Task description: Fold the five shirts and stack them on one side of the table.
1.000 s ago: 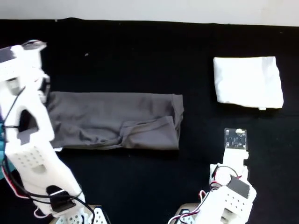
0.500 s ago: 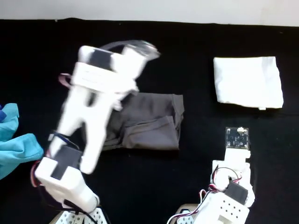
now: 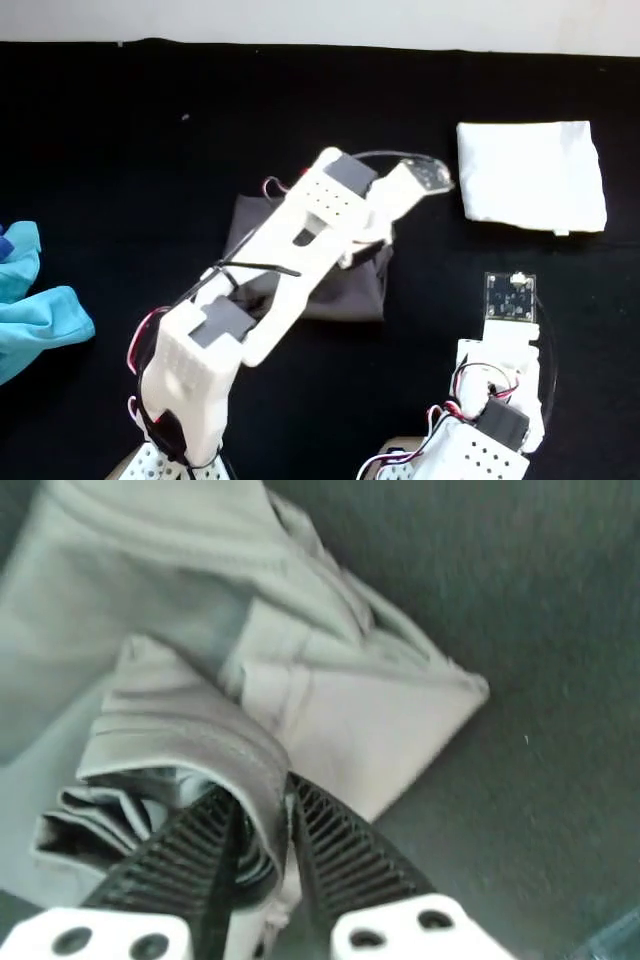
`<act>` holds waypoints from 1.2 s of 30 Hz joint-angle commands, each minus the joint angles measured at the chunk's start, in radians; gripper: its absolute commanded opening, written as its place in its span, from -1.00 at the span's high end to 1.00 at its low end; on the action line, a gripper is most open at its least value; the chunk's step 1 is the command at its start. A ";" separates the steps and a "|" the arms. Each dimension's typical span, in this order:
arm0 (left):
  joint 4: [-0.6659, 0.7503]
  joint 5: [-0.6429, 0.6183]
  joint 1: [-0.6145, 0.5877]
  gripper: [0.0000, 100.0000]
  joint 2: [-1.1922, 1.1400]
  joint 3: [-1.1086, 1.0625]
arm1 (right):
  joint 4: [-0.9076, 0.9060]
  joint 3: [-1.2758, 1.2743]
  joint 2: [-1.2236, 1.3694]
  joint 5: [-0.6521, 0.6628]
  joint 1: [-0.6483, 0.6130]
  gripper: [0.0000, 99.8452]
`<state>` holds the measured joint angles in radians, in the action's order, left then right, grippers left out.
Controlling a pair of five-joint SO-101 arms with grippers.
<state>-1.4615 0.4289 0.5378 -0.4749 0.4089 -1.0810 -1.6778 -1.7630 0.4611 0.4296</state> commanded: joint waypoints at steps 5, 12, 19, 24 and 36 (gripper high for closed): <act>-0.038 -0.064 0.008 0.98 -0.002 0.320 | -0.005 -0.122 -0.013 0.005 0.001 0.99; -0.077 -0.087 0.024 0.98 -0.015 0.375 | -0.005 -0.124 -0.015 0.005 0.001 0.99; -0.057 -0.087 0.019 0.78 -0.091 0.346 | -0.005 -0.124 -0.015 0.005 0.001 0.99; -0.058 -0.087 0.018 0.57 -0.035 0.348 | -0.005 -0.124 -0.015 0.005 0.001 0.99; -0.178 -0.084 -0.245 0.94 0.025 0.298 | -0.005 -0.124 -0.016 0.005 0.001 0.99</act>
<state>-1.6349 0.3491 0.3537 -0.4319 0.7188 -1.0810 -1.6778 -1.7660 0.4611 0.4296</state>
